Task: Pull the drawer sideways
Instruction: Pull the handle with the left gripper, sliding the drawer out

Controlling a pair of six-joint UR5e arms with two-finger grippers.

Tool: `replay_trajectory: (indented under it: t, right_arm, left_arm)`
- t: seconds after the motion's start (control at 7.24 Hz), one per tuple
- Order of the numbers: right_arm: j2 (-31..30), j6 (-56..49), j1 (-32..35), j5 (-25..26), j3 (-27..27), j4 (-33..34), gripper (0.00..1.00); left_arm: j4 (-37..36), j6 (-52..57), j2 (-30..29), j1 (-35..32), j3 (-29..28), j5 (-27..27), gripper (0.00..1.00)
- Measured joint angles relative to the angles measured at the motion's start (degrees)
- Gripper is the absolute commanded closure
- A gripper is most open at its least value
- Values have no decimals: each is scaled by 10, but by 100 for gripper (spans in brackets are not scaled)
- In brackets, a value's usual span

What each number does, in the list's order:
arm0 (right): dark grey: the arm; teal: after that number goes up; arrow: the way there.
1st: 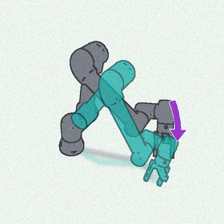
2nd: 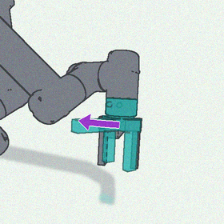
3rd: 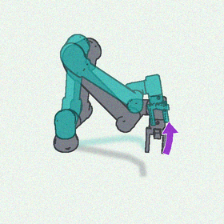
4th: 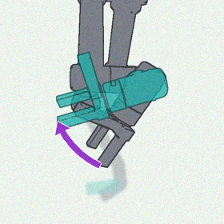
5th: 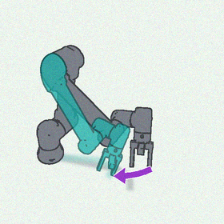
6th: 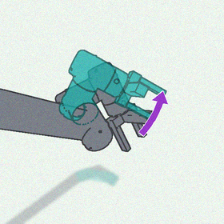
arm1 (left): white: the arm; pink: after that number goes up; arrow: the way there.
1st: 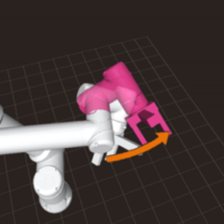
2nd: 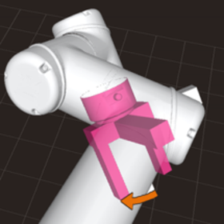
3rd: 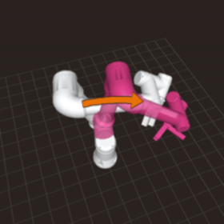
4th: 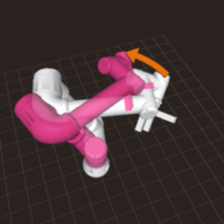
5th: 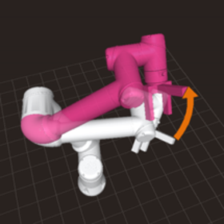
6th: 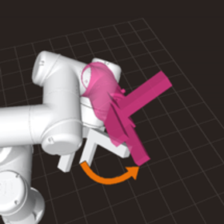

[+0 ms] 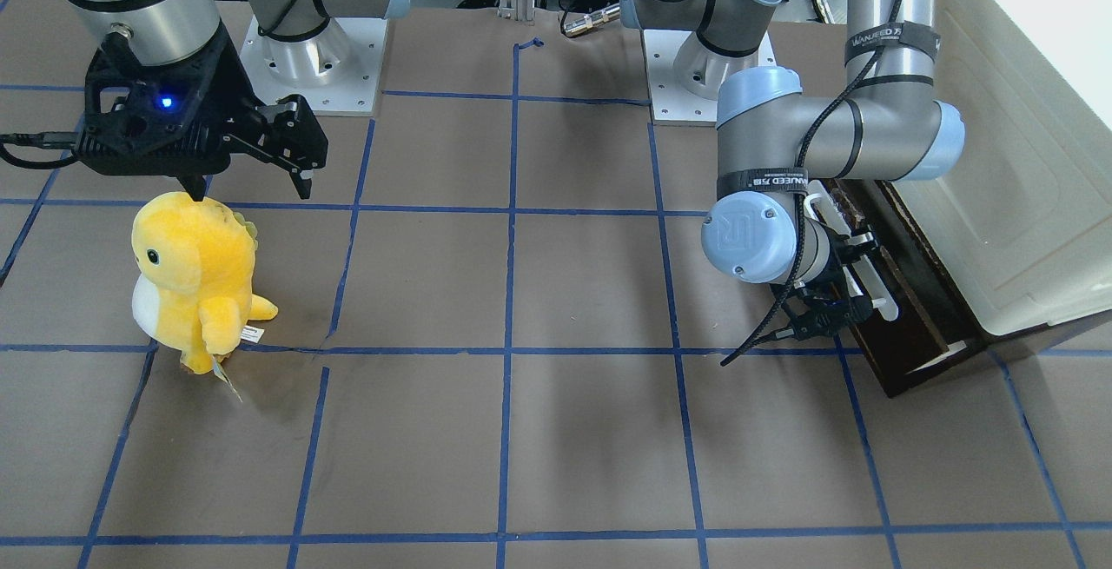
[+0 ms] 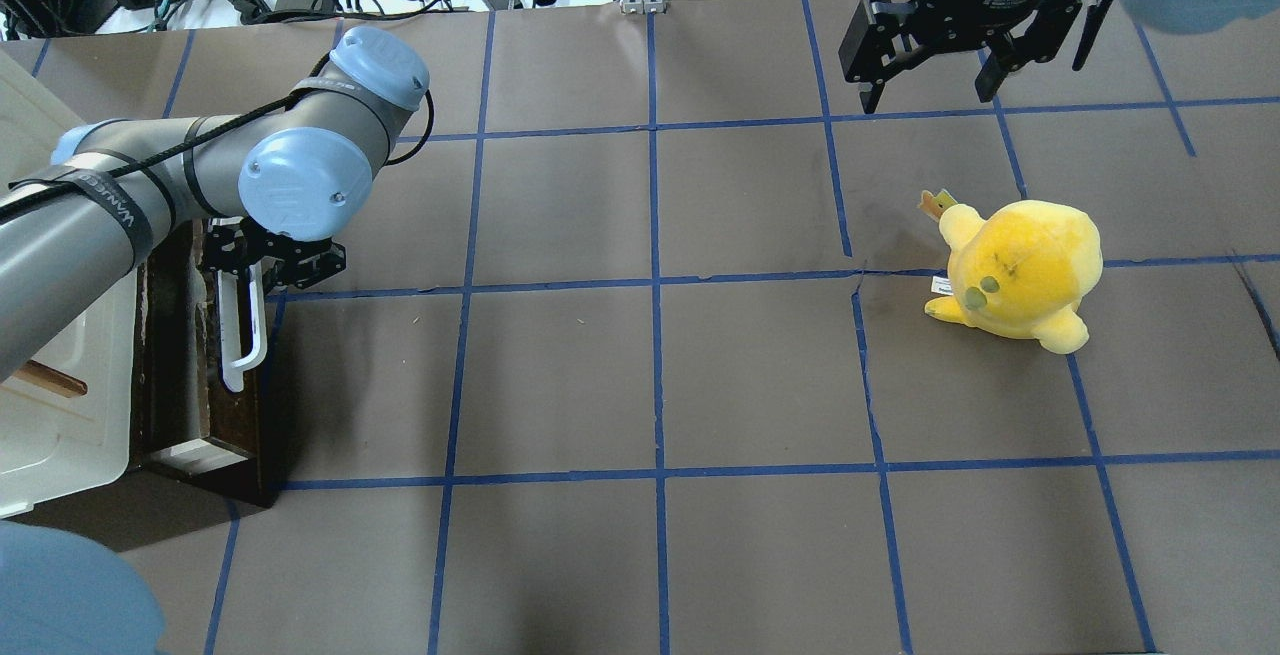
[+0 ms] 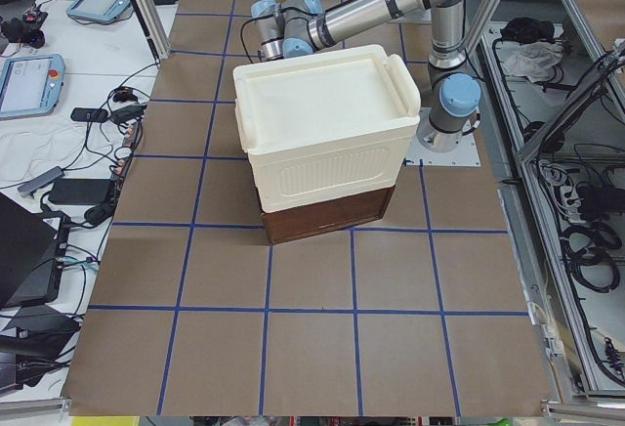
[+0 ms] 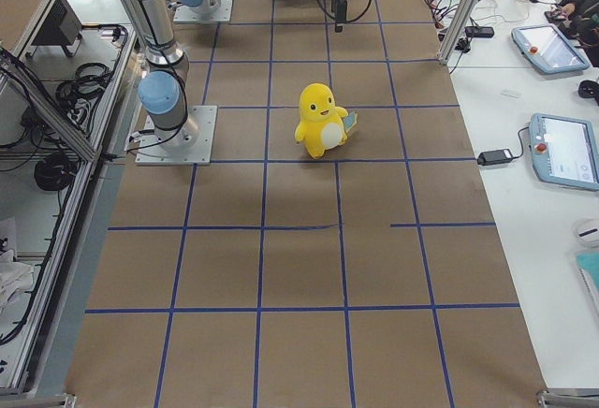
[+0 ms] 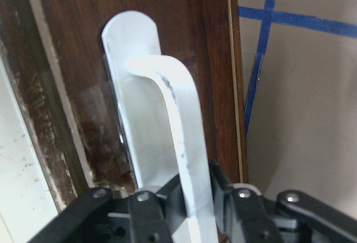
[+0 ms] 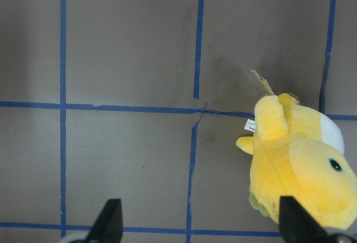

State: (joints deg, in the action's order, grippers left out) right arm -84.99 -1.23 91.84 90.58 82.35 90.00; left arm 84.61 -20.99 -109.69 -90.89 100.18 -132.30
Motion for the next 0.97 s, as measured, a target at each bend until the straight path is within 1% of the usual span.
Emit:
replay_trajectory:
  t: [0.97]
  right_arm:
    - [0, 0, 0, 0, 0, 0, 0]
  left_arm:
    - [25, -9, -3, -6, -10, -5, 100]
